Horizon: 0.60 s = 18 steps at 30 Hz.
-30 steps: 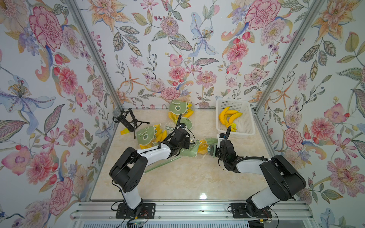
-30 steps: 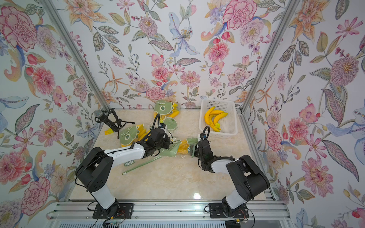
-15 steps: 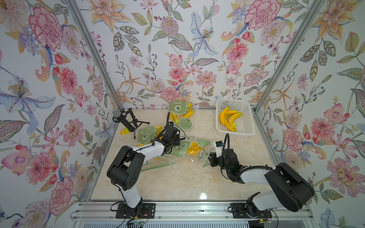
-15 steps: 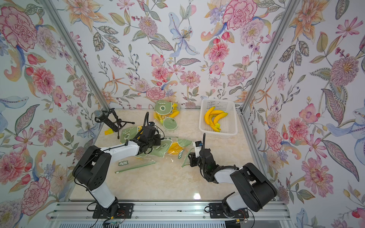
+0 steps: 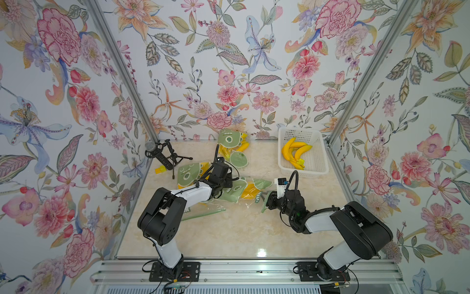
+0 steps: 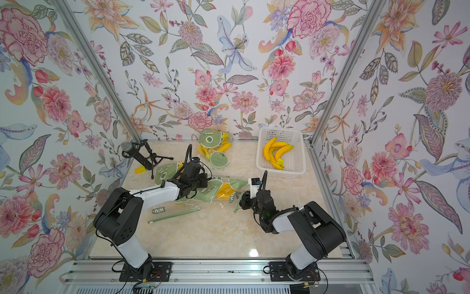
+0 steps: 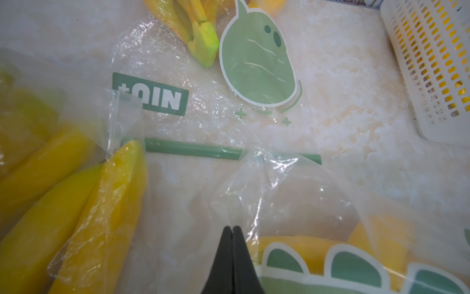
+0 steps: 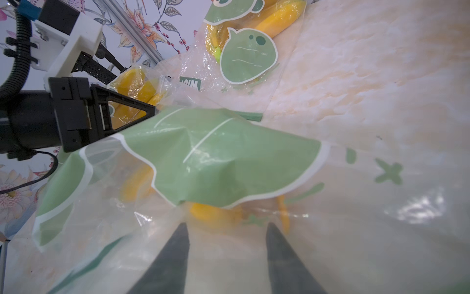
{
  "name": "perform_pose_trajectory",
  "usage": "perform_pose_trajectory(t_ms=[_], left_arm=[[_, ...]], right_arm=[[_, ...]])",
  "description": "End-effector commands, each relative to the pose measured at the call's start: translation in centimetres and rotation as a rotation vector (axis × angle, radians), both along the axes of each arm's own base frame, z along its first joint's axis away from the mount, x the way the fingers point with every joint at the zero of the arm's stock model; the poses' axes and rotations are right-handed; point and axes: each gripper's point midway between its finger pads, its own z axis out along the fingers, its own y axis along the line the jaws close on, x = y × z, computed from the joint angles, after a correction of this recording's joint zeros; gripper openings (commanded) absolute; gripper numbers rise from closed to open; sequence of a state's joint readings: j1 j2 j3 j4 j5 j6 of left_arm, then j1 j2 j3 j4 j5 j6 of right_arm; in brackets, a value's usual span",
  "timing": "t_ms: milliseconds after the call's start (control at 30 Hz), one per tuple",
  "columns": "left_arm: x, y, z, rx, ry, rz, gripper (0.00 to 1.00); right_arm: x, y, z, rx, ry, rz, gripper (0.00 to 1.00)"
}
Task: Open the zip-top bag and take out the banana
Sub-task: Pick up the banana from the zipper food storage bag.
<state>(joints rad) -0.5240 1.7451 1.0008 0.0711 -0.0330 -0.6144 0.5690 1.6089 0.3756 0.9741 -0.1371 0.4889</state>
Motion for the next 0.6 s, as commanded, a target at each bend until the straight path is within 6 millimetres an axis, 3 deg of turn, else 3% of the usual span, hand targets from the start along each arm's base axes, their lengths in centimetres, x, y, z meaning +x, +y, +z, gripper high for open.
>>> perform_pose_trajectory(t_ms=[0,433,567], left_arm=[[-0.7,-0.3,-0.5,-0.008,0.02,-0.001,0.0],[-1.6,-2.2,-0.7,-0.012,0.032,-0.042,0.0],[-1.7,-2.1,-0.6,-0.009,0.032,-0.043,0.0]], right_arm=[[1.8,0.6,2.2,0.094,-0.067,-0.056,0.49],[5.3,1.8,1.6,0.125,-0.073,-0.143,0.43],[5.9,1.9,1.0,0.088,-0.053,-0.153,0.35]])
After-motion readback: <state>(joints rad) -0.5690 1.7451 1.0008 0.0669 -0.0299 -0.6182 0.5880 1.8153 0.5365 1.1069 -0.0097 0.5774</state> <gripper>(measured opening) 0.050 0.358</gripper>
